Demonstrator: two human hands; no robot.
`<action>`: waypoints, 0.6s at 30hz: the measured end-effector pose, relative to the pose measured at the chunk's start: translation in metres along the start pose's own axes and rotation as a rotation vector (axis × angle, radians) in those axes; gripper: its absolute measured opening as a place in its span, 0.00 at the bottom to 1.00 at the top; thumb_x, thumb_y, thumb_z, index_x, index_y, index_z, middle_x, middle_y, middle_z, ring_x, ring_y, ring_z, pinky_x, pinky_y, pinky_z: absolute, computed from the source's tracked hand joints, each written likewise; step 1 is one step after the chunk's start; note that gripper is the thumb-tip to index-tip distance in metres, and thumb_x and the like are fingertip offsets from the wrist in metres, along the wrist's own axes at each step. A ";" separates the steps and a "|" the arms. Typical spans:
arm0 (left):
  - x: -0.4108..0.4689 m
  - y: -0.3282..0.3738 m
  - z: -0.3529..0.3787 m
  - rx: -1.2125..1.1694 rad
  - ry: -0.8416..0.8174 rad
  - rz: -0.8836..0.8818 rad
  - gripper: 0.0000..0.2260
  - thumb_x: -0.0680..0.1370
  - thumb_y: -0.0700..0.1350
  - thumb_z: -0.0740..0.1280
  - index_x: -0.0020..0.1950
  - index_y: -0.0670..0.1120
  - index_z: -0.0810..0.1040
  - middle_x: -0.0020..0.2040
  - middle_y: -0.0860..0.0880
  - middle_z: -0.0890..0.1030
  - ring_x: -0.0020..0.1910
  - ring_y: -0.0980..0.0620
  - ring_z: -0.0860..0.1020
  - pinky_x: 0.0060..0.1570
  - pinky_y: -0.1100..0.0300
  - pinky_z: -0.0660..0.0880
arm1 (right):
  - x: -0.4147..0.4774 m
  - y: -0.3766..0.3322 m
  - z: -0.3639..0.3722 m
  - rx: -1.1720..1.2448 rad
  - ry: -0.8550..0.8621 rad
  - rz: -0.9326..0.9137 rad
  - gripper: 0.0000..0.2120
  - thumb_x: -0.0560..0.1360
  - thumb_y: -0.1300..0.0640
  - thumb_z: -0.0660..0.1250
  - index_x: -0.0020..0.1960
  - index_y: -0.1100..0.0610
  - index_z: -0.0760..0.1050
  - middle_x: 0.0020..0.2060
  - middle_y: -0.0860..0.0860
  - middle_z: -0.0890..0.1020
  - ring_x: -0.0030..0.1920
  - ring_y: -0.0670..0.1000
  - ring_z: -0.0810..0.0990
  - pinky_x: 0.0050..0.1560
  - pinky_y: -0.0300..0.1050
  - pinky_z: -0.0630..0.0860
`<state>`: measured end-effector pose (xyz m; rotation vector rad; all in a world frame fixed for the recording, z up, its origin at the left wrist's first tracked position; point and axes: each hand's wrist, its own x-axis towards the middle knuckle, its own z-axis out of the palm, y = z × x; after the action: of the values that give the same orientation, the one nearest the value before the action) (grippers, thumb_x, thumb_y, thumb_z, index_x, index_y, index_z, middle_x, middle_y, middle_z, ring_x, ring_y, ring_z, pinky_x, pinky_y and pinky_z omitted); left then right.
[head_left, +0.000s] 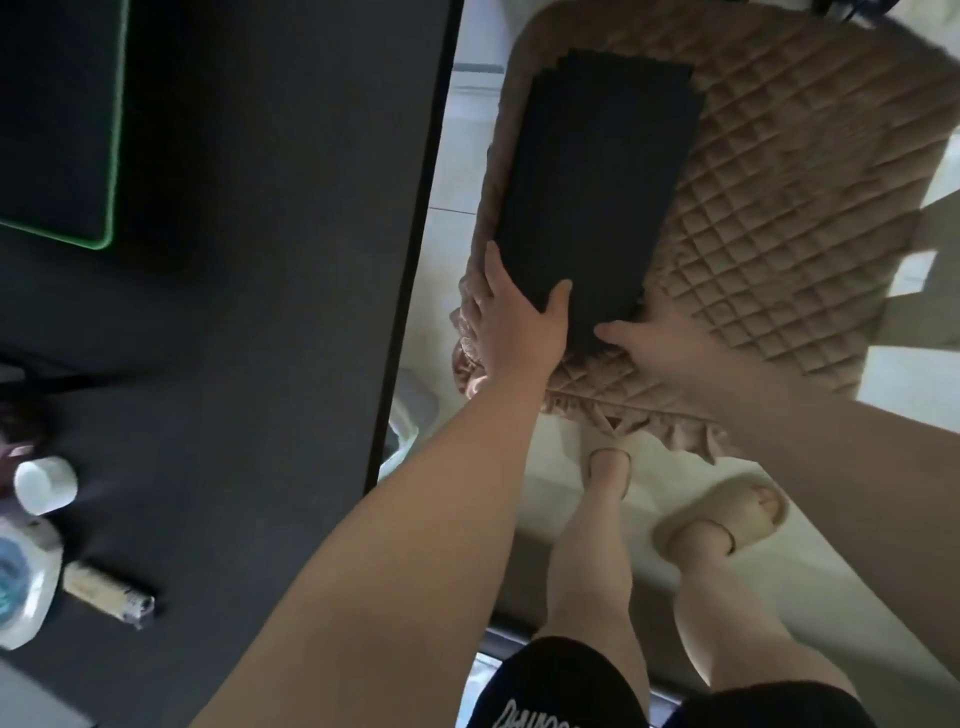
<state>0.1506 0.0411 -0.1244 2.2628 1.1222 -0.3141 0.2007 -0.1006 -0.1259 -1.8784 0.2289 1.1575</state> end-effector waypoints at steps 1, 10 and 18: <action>0.002 0.000 -0.001 -0.032 -0.002 -0.012 0.41 0.76 0.63 0.67 0.80 0.55 0.49 0.81 0.48 0.57 0.78 0.38 0.58 0.73 0.35 0.61 | 0.003 0.000 -0.001 0.087 -0.022 0.029 0.32 0.77 0.58 0.72 0.77 0.57 0.64 0.67 0.51 0.77 0.64 0.53 0.77 0.65 0.45 0.74; -0.010 0.003 -0.011 -0.139 -0.259 -0.170 0.41 0.70 0.70 0.69 0.74 0.46 0.68 0.71 0.47 0.74 0.69 0.44 0.73 0.66 0.46 0.73 | -0.020 0.012 -0.027 0.145 0.127 0.122 0.24 0.80 0.49 0.69 0.71 0.60 0.73 0.62 0.51 0.79 0.58 0.53 0.79 0.52 0.43 0.79; -0.071 0.022 -0.070 -0.193 -0.612 -0.233 0.39 0.66 0.72 0.71 0.66 0.46 0.77 0.55 0.50 0.82 0.49 0.50 0.82 0.45 0.56 0.81 | -0.121 -0.002 -0.066 0.317 0.087 0.274 0.22 0.75 0.50 0.76 0.61 0.63 0.77 0.54 0.58 0.84 0.53 0.59 0.85 0.56 0.57 0.82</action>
<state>0.1206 0.0268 -0.0278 1.6895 1.0220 -0.8813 0.1775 -0.1830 -0.0181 -1.6499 0.6965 1.1423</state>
